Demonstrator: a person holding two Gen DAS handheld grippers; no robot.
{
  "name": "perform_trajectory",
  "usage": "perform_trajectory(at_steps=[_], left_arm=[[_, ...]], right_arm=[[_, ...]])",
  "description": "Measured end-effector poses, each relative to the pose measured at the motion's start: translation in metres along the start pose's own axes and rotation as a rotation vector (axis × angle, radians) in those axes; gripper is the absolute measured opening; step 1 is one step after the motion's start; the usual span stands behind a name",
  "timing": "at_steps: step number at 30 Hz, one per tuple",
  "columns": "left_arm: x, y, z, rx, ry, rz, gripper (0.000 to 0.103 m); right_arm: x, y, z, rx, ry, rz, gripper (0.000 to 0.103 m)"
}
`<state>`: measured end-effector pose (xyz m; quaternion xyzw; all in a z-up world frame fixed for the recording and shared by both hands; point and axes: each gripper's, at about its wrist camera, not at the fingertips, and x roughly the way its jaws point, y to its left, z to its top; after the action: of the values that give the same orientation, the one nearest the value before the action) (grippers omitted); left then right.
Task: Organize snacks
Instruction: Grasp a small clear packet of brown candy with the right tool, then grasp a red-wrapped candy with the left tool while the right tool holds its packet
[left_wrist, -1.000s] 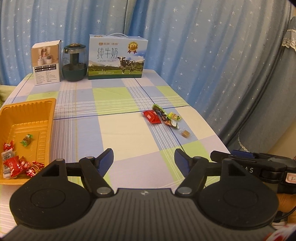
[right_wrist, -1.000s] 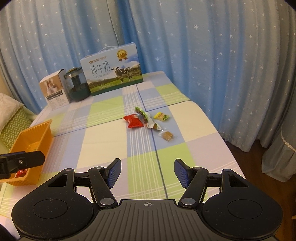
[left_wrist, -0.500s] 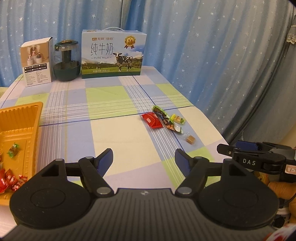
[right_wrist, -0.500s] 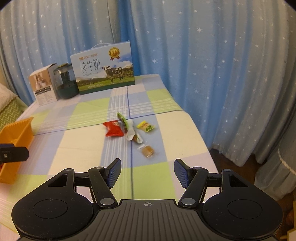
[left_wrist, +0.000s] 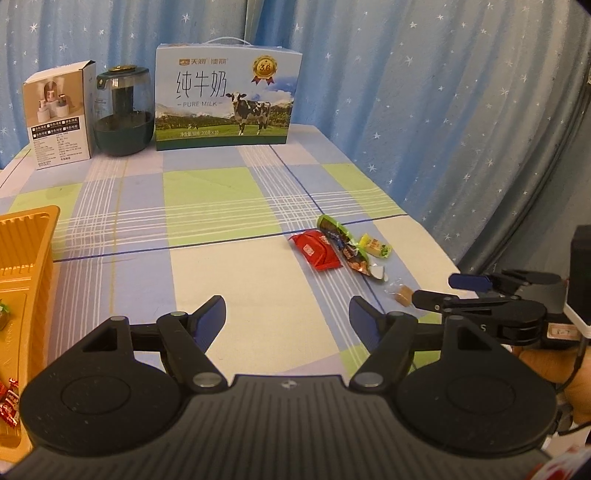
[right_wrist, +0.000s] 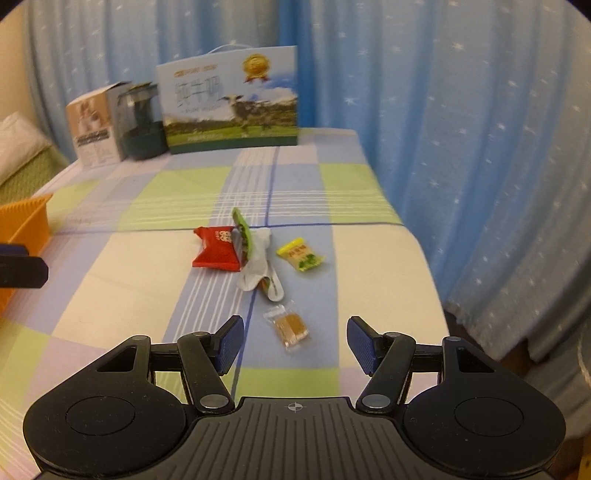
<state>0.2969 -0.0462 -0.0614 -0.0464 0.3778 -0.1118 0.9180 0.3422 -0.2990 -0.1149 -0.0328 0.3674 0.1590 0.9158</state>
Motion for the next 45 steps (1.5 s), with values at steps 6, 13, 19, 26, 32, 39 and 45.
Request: perform_trajectory(at_steps=[6, 13, 19, 26, 32, 39, 45], left_arm=[[0.015, 0.006, -0.001, -0.001, 0.014, 0.001, 0.071], [0.035, 0.008, -0.003, -0.02, 0.026, -0.007, 0.071], [0.048, 0.007, -0.006, -0.033, 0.039, -0.012, 0.071], [0.063, 0.002, -0.002, -0.062, 0.038, -0.039, 0.071], [0.091, -0.01, 0.011, -0.068, 0.031, -0.033, 0.057], [0.124, -0.016, 0.026, -0.15, 0.001, -0.051, 0.043], [0.152, -0.024, 0.032, -0.161, 0.013, -0.048, 0.037]], right_arm=[[0.026, -0.002, -0.004, -0.055, 0.038, 0.024, 0.063], [0.041, -0.006, -0.003, -0.074, 0.051, 0.045, 0.051], [0.045, -0.007, -0.002, -0.053, 0.062, 0.032, 0.021], [0.022, -0.013, 0.01, 0.09, 0.016, 0.007, 0.021], [0.018, -0.012, 0.025, 0.161, -0.03, 0.022, 0.021], [0.033, -0.021, 0.033, 0.201, -0.039, -0.017, 0.021], [0.035, -0.028, 0.03, 0.22, -0.036, -0.051, 0.021]])
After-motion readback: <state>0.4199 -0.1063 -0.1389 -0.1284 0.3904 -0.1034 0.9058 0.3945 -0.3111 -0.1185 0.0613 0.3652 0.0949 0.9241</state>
